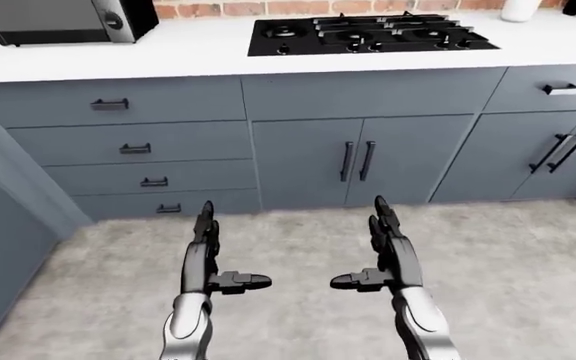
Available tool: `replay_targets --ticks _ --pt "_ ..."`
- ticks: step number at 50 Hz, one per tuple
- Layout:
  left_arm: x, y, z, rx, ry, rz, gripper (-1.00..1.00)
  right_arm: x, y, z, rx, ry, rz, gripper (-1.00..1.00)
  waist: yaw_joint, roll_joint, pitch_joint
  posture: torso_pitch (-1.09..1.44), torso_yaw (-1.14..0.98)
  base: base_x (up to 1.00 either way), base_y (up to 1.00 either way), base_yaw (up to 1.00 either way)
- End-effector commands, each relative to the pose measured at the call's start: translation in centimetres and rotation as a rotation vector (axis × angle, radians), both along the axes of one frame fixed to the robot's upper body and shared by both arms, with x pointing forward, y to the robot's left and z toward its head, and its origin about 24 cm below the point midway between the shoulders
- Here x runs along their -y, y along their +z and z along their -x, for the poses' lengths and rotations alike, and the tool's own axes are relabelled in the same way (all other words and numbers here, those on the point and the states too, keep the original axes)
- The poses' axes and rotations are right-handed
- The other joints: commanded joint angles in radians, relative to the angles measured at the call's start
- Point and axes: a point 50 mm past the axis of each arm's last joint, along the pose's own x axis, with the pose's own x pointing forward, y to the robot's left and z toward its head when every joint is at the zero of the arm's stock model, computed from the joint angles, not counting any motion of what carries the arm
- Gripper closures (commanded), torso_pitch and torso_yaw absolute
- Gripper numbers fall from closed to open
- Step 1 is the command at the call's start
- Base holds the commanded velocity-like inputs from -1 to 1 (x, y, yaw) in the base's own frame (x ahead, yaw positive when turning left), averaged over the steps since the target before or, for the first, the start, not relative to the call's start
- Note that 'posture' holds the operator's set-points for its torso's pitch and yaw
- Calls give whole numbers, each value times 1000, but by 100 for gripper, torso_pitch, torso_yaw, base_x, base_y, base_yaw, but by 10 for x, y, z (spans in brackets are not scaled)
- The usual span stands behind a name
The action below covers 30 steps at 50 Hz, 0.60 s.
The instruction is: Navigate to the shelves.
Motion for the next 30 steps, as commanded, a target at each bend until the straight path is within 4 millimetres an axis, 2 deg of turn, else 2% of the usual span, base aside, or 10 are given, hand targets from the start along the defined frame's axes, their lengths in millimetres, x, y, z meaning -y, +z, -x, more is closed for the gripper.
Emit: replay_targets --ticks 1,4,8,10,11,21,23,25,27,30 --pt "4 18 -5 92 -17 2 -100 3 19 -4 100 -7 10 -100 -5 10 -20 0 0 0 -20 0" --pt "4 18 -5 92 -17 2 -100 3 20 -4 100 -6 10 -100 -5 -2 -29 0 0 0 -20 0" --pt "4 18 -5 92 -17 2 -100 3 19 -4 100 -6 10 -100 -5 -47 -20 0 0 0 -21 0" --pt "4 18 -5 92 -17 2 -100 3 20 -5 99 -5 10 -100 -6 -91 -25 0 0 0 -20 0" --pt "4 18 -5 92 -17 2 -100 3 19 -5 100 -5 10 -100 -10 -132 -37 0 0 0 -20 0" --pt "4 18 -5 92 -17 2 -100 4 19 -5 98 -7 9 -100 -12 -41 -12 0 0 0 -20 0" --pt "4 18 -5 92 -17 2 -100 4 19 -5 97 -8 9 -100 -12 -14 -10 0 0 0 -20 0" --pt "4 18 -5 92 -17 2 -100 4 20 -5 97 -9 8 -100 -11 33 -21 0 0 0 -20 0" --pt "4 18 -5 92 -17 2 -100 4 20 -5 97 -10 7 -100 -1 5 -15 0 0 0 -21 0" --pt "4 18 -5 92 -17 2 -100 4 19 -5 96 -12 6 -100 -6 4 -25 0 0 0 -20 0"
